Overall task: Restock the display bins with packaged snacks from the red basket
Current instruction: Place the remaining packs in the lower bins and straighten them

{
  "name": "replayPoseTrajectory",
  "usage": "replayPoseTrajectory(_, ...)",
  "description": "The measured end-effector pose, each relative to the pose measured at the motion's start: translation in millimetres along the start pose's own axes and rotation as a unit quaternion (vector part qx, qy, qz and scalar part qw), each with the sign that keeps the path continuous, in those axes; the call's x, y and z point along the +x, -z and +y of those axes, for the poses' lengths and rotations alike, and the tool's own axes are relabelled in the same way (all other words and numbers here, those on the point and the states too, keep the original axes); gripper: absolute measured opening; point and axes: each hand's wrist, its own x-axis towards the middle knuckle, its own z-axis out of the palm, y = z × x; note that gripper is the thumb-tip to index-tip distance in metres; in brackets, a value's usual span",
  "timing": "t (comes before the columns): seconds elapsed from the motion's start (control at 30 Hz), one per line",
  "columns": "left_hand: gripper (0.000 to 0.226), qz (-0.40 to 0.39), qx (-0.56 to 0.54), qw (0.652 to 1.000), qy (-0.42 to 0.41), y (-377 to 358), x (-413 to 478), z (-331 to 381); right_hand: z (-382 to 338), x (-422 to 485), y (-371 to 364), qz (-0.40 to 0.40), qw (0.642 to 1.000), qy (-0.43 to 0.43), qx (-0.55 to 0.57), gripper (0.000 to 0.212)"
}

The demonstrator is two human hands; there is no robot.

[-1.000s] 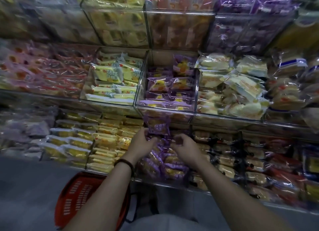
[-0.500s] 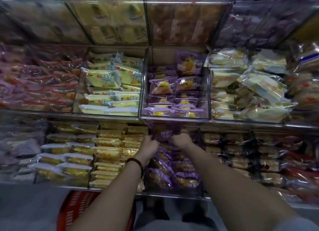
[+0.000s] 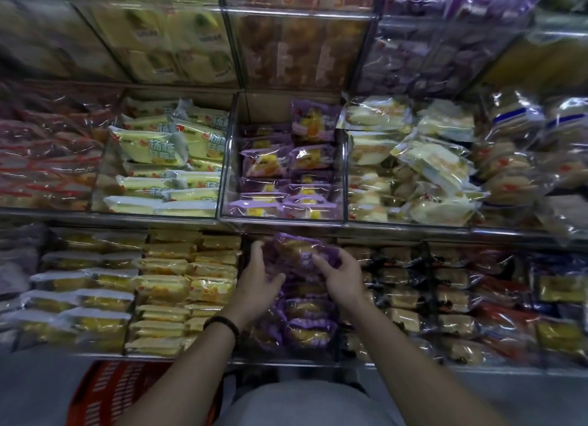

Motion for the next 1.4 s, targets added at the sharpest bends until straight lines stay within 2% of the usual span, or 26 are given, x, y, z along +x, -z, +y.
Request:
replayPoseTrajectory(0.07, 0.045, -0.019, 0.028, 0.999, 0.024, -9.9, 2.8, 4.9, 6.7, -0.7, 29.4, 0.027, 1.0, -0.001, 0.001, 0.014)
replayPoseTrajectory(0.13, 0.033, -0.002, 0.093, 0.995, 0.045, -15.8, 8.6, 2.8, 12.3, 1.3, 61.0, 0.058, 0.998, -0.013, -0.004, 0.016)
replayPoseTrajectory(0.23, 0.024, 0.029, 0.203, 0.976, 0.072, -14.6, 15.0, -9.7, 29.7, 17.4, 109.3, 0.119, 0.99, -0.026, -0.071, 0.026)
replayPoseTrajectory(0.33, 0.028, 0.027, 0.276, 0.958, 0.077, -9.0, 17.9, -22.4, 52.2, 43.7, 144.5, 0.159, 0.977, -0.052, -0.129, 0.036)
replayPoseTrajectory(0.43, 0.03, -0.006, 0.322, 0.945, 0.061, -7.8, 19.8, -27.1, 53.4, 54.1, 155.5, 0.178, 0.964, -0.106, -0.169, 0.028)
replayPoseTrajectory(0.53, 0.037, -0.037, 0.36, 0.931, 0.049, -7.9, 24.5, -23.6, 49.3, 54.0, 150.3, 0.184, 0.963, -0.136, -0.144, 0.031)
replayPoseTrajectory(0.63, 0.047, -0.016, 0.391, 0.919, 0.046, -7.3, 34.7, -16.7, 34.5, 45.5, 137.4, 0.198, 0.959, -0.149, -0.142, 0.041)
replayPoseTrajectory(0.7, 0.052, -0.007, 0.406, 0.913, 0.029, -8.4, 41.3, -12.2, 22.3, 32.2, 126.0, 0.223, 0.951, -0.122, -0.174, 0.049)
replayPoseTrajectory(0.8, 0.049, -0.034, 0.456, 0.889, -0.014, -9.1, 49.8, -7.7, 13.0, 5.8, 102.7, 0.244, 0.939, -0.012, -0.244, 0.052)
replayPoseTrajectory(0.9, 0.053, -0.091, 0.511, 0.853, -0.043, -7.5, 61.2, -11.6, 15.3, -7.6, 73.2, 0.183, 0.918, 0.113, -0.333, 0.033)
replayPoseTrajectory(1.0, 0.053, -0.124, 0.535, 0.833, -0.066, -6.1, 70.3, -19.7, 16.7, -6.8, 42.3, 0.044, 0.88, 0.224, -0.417, 0.017)
replayPoseTrajectory(1.1, 0.062, -0.137, 0.536, 0.828, -0.087, -7.4, 75.2, -25.5, 13.6, 4.1, 9.4, -0.065, 0.837, 0.216, -0.499, 0.028)
replayPoseTrajectory(1.3, 0.056, -0.149, 0.541, 0.823, -0.093, -3.5, 79.3, -47.7, 14.4, 40.5, -34.0, -0.129, 0.749, 0.185, -0.623, 0.046)
replayPoseTrajectory(1.4, 0.056, -0.126, 0.549, 0.819, -0.111, -7.7, 80.2, -52.8, 20.1, 49.6, -46.1, -0.15, 0.745, 0.164, -0.629, 0.061)
